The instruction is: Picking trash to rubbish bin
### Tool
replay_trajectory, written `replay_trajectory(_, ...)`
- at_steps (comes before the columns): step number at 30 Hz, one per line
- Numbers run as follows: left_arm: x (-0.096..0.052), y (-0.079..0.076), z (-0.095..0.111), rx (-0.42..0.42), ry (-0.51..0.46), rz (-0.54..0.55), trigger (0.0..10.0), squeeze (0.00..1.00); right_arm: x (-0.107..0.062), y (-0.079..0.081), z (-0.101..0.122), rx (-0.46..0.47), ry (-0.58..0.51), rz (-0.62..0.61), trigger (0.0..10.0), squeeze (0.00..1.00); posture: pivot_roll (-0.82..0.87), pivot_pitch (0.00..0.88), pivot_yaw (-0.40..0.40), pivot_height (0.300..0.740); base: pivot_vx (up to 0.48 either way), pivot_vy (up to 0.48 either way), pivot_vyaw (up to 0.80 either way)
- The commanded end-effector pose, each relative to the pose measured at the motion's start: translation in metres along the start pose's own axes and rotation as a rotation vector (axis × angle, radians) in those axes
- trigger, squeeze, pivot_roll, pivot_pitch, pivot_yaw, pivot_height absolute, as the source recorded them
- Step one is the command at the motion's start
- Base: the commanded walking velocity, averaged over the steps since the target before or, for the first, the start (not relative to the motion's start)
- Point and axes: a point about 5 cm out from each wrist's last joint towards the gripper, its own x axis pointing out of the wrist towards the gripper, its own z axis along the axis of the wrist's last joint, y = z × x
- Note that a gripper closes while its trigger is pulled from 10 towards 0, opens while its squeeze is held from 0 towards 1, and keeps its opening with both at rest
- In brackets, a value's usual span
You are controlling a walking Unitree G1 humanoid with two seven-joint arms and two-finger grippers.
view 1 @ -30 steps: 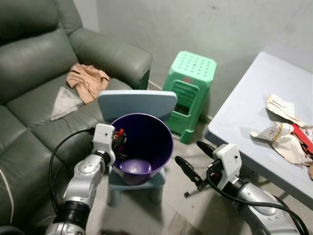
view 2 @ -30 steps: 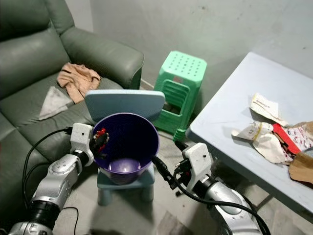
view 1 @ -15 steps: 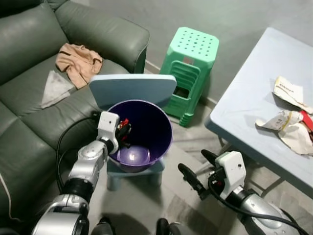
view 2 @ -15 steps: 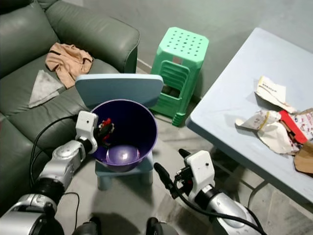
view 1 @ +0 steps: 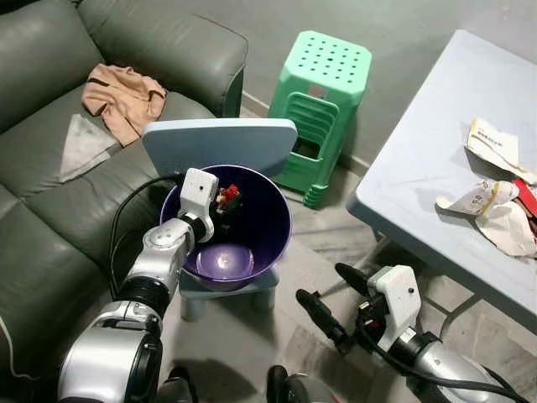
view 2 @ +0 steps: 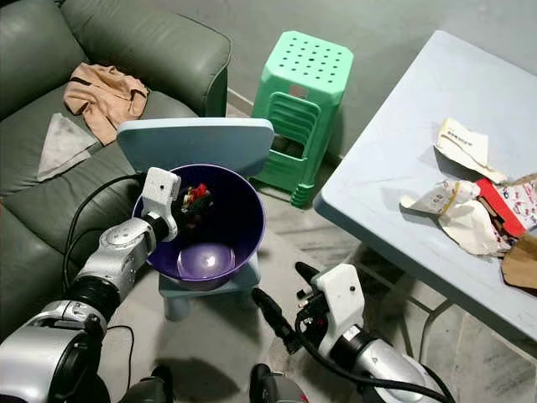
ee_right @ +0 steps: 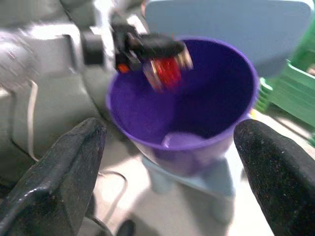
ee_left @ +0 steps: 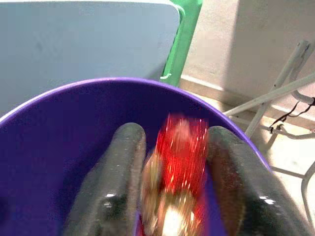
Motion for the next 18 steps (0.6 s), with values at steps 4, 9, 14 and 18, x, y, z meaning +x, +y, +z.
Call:
replay_trajectory(4,0.0031,-0.0058,-0.0018,0.004,0.01,-0.03,10.0,1.0,-0.0038,0.0039,0.0054,0.024,-0.013,0.021,10.0,0.0,-0.09,0.294,-0.134,0.74,0.0,0.0,0.0)
replay_trajectory(9,0.0036,-0.0061,-0.0012,0.001,0.007,-0.031,10.0,1.0,-0.0051,0.0046,0.0066,0.026,-0.007,0.026,10.0,0.0,-0.1,0.293,-0.136,0.74,0.0,0.0,0.0)
replay_trajectory(14,0.0035,-0.0044,-0.0006,0.0,0.008,-0.026,10.0,1.0,-0.0053,0.005,0.0074,0.032,-0.008,0.034,10.0,0.0,-0.09,0.292,-0.138,0.74,0.0,0.0,0.0)
replay_trajectory(18,0.0036,-0.0033,-0.001,0.037,0.021,-0.002,10.0,0.62,-0.004,0.0036,0.0075,0.032,-0.01,0.028,10.0,0.0,-0.09,0.288,-0.136,0.74,0.0,0.0,0.0)
